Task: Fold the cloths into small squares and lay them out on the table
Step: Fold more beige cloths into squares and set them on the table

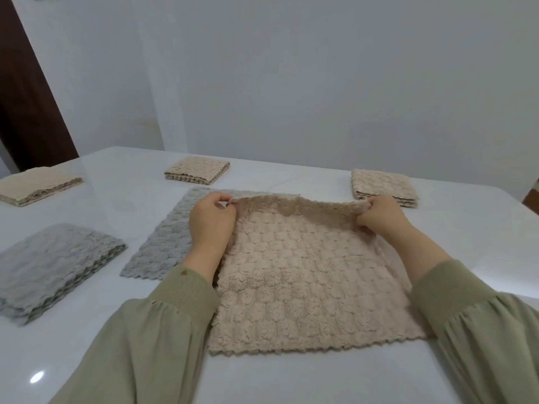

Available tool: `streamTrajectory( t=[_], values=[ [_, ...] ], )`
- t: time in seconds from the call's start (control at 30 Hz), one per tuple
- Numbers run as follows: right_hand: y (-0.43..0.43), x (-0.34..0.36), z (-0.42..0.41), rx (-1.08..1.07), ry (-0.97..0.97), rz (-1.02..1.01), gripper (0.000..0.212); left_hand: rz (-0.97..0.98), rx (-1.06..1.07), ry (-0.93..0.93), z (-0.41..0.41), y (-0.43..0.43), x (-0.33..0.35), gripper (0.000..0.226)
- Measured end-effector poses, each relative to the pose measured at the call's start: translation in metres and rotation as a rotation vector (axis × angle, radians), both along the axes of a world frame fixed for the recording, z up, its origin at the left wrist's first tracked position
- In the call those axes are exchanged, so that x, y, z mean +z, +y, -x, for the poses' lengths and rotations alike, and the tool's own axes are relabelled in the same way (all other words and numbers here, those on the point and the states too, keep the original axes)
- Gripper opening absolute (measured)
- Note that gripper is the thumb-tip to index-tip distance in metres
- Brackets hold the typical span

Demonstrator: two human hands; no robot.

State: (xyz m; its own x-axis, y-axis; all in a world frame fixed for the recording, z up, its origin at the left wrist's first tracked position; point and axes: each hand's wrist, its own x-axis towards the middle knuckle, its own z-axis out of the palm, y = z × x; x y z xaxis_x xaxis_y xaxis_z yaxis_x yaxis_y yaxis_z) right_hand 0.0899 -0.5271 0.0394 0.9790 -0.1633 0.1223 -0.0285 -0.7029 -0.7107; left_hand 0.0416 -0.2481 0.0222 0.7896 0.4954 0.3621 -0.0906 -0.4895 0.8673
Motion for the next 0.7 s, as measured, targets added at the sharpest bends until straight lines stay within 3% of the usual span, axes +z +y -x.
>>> streamTrajectory(
  t=[0.13,0.27,0.43,0.57,0.7],
  values=[
    [-0.001,0.015,0.005,0.036,-0.005,-0.043,0.011,0.188,-0.088,0.048,0.005,-0.005,0.007,0.011],
    [0.000,0.021,0.013,-0.027,-0.044,-0.043,0.030,0.465,-0.189,0.041,0.018,-0.007,0.032,0.007],
    [0.006,0.050,0.011,-0.081,-0.165,-0.330,0.026,0.521,-0.217,-0.037,0.021,-0.004,0.076,0.011],
    [0.013,0.085,-0.005,-0.067,-0.249,-0.718,0.021,0.647,-0.213,-0.127,0.008,-0.003,0.104,0.012],
    [0.018,0.076,-0.001,0.004,-0.050,-0.807,0.023,0.799,-0.225,-0.097,0.004,-0.011,0.101,0.014]
  ],
)
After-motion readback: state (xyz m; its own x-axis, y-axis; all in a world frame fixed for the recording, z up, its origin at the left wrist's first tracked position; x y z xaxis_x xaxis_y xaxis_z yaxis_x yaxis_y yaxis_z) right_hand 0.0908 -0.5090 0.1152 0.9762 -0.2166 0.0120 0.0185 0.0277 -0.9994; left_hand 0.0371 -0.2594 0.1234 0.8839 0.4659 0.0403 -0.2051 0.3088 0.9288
